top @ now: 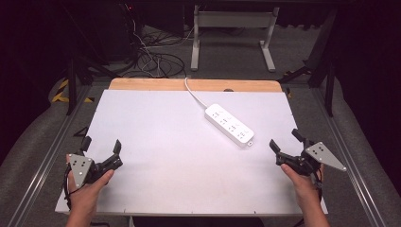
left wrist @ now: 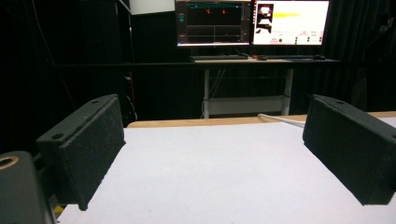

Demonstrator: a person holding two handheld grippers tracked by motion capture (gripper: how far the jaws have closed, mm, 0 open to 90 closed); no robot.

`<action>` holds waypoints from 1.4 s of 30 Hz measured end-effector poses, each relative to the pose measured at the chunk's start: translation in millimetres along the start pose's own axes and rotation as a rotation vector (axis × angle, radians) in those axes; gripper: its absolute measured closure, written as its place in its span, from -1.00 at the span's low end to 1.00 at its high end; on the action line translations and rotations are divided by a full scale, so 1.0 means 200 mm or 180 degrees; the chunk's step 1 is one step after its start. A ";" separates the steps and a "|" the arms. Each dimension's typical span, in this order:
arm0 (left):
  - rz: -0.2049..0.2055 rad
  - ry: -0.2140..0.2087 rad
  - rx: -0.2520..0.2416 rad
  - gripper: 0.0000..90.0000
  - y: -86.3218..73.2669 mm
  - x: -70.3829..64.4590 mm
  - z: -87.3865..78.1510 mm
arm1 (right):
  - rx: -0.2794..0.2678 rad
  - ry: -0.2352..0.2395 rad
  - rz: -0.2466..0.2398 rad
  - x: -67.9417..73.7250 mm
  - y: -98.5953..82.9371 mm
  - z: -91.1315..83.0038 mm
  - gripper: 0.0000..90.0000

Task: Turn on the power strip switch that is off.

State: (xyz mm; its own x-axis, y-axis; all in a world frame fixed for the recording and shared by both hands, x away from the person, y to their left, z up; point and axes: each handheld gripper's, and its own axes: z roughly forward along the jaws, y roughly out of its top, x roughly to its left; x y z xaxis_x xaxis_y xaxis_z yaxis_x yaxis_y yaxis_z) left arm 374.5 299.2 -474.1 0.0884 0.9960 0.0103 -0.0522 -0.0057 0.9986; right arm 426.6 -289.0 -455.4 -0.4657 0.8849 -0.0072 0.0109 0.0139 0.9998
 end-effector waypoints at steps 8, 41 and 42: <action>0.0013 -0.0004 0.0004 -0.85 0.00 0.00 0.00 | -0.0022 0.0006 -0.0030 0.00 0.00 -0.01 -0.71; 0.0011 0.0005 0.0004 -0.84 0.00 0.01 0.00 | -0.0158 0.0091 -0.0333 0.02 0.11 -0.02 0.70; 0.0012 0.0004 0.0004 -0.84 0.00 0.01 0.00 | -0.0148 0.0091 -0.0343 0.02 0.11 -0.02 0.72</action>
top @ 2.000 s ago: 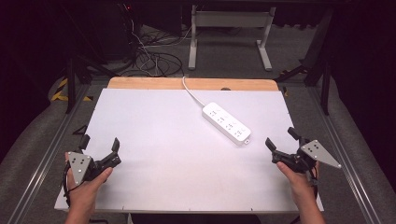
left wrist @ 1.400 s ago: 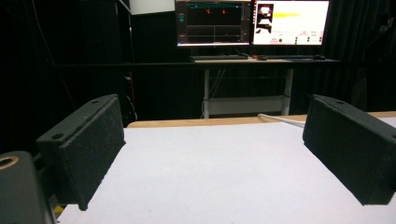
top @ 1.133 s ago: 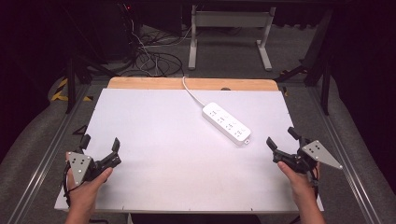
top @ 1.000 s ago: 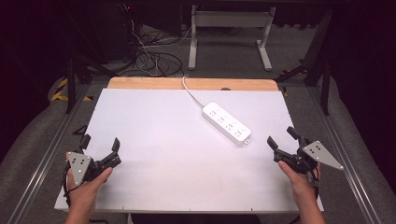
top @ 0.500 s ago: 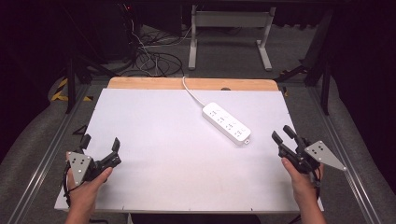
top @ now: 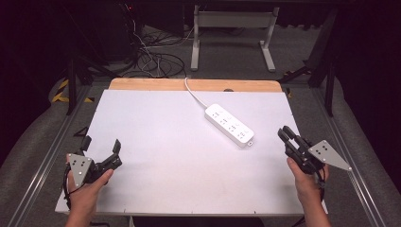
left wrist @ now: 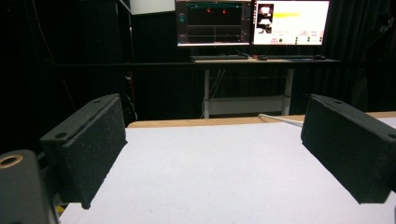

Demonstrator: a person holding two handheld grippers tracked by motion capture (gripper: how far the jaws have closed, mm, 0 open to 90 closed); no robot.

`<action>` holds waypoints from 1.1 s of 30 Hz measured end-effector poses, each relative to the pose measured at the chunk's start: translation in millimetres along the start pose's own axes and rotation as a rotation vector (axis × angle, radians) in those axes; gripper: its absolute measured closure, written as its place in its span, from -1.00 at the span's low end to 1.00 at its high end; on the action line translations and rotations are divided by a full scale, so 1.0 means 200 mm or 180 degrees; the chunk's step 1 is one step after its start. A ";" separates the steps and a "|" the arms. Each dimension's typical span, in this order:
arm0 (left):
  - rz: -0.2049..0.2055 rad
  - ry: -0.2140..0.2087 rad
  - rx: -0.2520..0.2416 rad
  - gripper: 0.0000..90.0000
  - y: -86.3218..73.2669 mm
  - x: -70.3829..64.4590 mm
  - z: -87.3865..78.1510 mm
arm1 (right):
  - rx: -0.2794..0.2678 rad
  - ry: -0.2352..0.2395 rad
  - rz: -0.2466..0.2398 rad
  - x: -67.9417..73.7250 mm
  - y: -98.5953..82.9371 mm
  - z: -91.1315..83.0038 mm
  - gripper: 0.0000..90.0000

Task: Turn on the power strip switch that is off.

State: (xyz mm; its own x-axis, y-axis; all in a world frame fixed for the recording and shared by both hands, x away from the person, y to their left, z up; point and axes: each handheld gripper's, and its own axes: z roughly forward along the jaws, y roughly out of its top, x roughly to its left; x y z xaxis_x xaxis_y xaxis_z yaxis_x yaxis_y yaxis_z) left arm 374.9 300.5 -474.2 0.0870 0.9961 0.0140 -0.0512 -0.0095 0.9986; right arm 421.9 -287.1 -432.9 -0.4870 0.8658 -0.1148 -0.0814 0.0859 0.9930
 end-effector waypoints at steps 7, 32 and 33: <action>-0.0004 0.0003 0.0007 -0.84 0.00 0.00 0.00 | 0.0135 -0.0003 0.0130 -0.01 0.03 0.00 0.92; -0.0020 -0.0007 0.0014 -0.84 0.00 0.00 0.00 | 0.0652 0.0078 0.0367 -0.02 0.23 0.16 1.00; -0.0019 -0.0006 0.0014 -0.84 0.00 0.00 0.00 | 0.0673 0.0089 0.0371 -0.02 0.24 0.17 1.00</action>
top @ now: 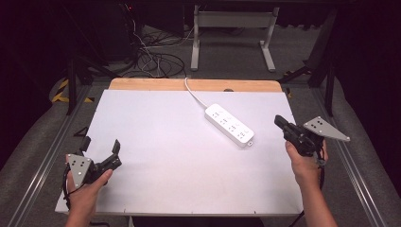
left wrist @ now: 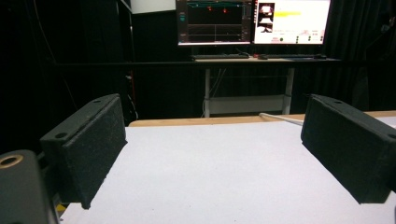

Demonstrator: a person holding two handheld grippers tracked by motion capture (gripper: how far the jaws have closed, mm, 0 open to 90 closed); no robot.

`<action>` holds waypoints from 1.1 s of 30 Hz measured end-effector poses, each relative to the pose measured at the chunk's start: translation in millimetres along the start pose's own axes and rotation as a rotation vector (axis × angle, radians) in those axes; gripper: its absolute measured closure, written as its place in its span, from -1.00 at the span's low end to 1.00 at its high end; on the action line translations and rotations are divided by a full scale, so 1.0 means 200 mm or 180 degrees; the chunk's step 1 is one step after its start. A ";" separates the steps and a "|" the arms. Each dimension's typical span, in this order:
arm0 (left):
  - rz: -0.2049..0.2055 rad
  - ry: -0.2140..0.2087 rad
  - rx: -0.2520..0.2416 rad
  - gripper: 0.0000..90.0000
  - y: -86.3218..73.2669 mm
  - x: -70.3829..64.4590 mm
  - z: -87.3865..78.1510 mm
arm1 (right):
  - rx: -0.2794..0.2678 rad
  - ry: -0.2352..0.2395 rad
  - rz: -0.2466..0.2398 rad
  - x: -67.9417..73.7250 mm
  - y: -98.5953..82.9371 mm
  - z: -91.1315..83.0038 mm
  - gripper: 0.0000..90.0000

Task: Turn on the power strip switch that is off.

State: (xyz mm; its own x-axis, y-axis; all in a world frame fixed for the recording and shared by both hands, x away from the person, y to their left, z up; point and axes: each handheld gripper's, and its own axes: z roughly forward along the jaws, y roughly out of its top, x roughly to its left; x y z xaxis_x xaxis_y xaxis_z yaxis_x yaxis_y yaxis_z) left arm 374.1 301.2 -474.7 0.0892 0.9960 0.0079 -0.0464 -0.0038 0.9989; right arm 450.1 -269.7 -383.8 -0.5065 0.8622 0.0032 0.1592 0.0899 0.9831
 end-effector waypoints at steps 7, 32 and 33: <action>0.0006 0.0006 -0.0001 -0.84 0.00 0.00 0.00 | 0.0100 0.0024 0.0012 0.02 0.06 0.08 1.00; 0.0027 -0.0027 0.0021 -0.83 -0.01 0.00 0.01 | 0.0376 0.0033 0.0013 0.08 0.17 0.34 1.00; 0.0027 -0.0027 0.0021 -0.83 -0.01 0.00 0.01 | 0.0376 0.0042 0.0014 0.08 0.17 0.35 1.00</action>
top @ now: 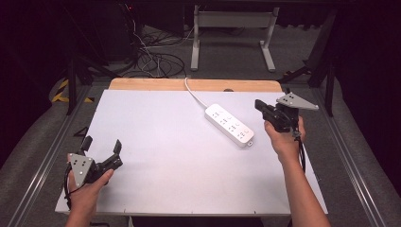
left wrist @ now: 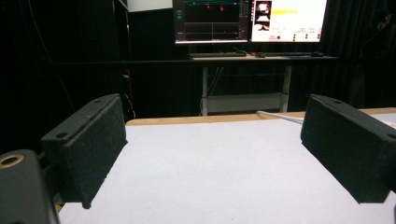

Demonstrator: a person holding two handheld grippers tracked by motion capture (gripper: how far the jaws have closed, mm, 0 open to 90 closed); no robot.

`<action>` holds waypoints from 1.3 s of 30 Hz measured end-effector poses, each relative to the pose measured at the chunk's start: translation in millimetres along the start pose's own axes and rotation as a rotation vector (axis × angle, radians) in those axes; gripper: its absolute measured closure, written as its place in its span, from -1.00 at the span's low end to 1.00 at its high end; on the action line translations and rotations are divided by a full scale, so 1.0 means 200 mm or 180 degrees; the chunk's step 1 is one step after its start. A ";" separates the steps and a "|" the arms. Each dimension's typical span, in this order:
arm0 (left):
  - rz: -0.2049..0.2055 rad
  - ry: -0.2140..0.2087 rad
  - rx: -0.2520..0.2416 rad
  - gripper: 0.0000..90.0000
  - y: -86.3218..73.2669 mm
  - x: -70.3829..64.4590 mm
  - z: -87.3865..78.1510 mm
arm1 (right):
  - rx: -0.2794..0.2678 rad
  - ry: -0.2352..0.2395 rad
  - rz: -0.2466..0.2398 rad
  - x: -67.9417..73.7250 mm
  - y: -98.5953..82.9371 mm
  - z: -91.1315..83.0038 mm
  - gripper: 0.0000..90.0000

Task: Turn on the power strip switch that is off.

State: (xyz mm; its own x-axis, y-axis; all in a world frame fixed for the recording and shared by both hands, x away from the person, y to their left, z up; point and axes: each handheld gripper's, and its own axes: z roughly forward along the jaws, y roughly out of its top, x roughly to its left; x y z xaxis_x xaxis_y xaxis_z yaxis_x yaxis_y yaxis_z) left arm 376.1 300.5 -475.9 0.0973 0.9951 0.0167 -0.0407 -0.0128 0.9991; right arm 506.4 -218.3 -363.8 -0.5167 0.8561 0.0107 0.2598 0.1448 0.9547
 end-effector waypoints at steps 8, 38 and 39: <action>-0.0005 -0.0007 0.0005 -0.83 0.00 0.00 0.00 | 0.0133 0.0009 -0.0018 0.01 0.03 0.08 1.00; 0.0018 -0.0011 0.0027 -0.83 -0.01 0.00 0.01 | 0.0550 0.0016 0.0061 0.09 -0.01 0.50 1.00; 0.0019 -0.0013 0.0025 -0.83 -0.01 0.00 0.01 | 0.0577 0.0014 0.0067 0.09 -0.02 0.52 1.00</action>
State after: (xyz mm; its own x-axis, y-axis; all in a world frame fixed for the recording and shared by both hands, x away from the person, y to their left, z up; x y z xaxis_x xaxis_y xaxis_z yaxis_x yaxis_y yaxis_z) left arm 377.6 300.3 -477.4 0.1012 0.9946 0.0228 -0.0334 -0.0195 0.9993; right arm 579.7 -151.9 -398.9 -0.5130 0.8578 0.0319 0.4132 0.2142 0.8851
